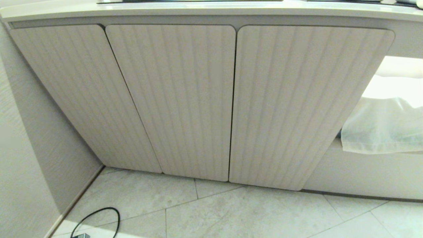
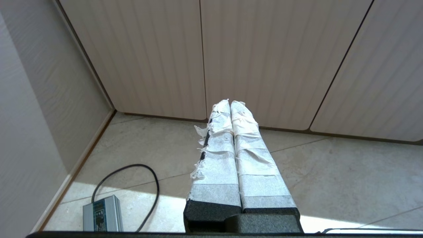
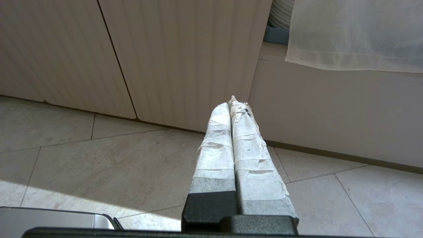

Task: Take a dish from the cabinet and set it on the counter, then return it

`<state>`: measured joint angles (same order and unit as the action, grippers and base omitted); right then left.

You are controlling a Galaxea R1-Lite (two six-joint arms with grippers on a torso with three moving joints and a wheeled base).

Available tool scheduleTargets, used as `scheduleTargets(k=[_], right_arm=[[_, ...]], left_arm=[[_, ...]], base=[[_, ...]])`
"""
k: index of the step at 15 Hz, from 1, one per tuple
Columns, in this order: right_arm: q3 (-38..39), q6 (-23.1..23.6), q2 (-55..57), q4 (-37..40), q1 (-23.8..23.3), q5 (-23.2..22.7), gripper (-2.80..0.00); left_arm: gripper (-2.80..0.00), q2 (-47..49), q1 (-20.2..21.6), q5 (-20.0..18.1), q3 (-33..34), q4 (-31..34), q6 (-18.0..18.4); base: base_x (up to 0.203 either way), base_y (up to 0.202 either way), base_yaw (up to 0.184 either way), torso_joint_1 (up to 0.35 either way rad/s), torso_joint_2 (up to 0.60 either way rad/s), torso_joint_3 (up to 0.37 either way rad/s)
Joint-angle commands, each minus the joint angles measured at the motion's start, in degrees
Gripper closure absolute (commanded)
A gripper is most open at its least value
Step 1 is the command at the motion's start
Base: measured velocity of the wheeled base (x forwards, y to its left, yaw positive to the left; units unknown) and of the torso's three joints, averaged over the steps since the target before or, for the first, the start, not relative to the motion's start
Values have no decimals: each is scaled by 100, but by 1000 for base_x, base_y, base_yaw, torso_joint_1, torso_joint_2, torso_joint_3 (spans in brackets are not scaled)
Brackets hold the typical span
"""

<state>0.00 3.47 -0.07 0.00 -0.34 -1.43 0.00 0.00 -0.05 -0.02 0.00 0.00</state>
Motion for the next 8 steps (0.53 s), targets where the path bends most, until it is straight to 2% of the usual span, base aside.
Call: scheduleTargets(k=[1, 8], right_arm=[[0, 5, 7, 0, -1, -7, 0], [0, -100, 7, 9, -1, 1, 0]], left_arm=[[0, 0, 0, 5, -4, 0, 0], [0, 0, 0, 5, 2, 0, 0]], base=[[0, 0, 0, 0, 0, 0], [0, 0, 0, 0, 0, 0]])
